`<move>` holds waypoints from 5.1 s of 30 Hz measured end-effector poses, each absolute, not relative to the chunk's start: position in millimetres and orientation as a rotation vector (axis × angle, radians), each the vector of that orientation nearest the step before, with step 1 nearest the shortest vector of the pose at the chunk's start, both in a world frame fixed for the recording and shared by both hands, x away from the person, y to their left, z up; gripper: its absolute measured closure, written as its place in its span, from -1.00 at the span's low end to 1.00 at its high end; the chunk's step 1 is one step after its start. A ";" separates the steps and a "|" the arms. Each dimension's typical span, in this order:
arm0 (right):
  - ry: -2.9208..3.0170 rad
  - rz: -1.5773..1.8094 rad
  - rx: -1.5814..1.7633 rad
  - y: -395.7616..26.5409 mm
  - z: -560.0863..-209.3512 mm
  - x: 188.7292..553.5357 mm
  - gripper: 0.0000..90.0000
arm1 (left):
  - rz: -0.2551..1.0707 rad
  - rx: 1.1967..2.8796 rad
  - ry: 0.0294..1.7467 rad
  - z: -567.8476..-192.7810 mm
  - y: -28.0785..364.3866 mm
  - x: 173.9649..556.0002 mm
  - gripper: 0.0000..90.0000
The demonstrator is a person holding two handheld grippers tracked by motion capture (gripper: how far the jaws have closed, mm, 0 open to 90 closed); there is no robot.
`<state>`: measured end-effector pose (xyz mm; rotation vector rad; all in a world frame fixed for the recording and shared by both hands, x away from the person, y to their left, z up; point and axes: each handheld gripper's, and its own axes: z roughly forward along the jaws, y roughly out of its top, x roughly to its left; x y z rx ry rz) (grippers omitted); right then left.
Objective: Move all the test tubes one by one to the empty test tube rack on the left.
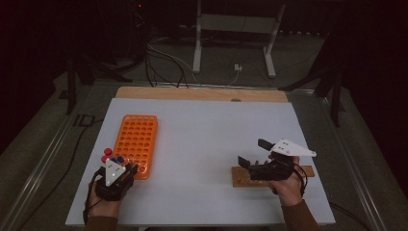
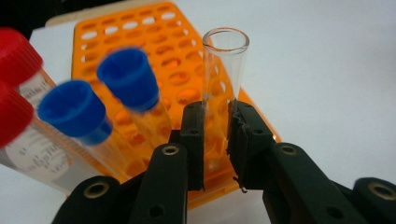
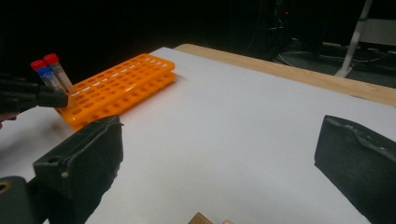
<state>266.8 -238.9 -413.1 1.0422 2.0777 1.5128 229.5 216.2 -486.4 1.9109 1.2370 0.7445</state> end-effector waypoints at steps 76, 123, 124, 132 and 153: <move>2.287 1.337 0.965 -266.0 -460.3 251.4 0.63 | 0.555 1.776 1.072 -465.8 161.2 230.0 -0.94; 2.162 1.429 0.941 -261.2 -392.1 259.4 0.69 | 0.536 1.762 0.906 -432.8 106.8 253.6 -0.93; 2.162 1.430 0.942 -258.4 -392.3 261.0 0.69 | 0.531 1.765 0.896 -432.4 103.4 254.0 -0.92; 2.194 1.457 0.930 -231.7 -393.9 270.1 0.69 | 0.497 1.782 0.843 -434.4 76.2 257.2 -0.86; 2.293 1.524 0.861 -174.5 -398.8 278.5 0.69 | 0.447 1.833 0.736 -436.6 35.1 260.9 0.07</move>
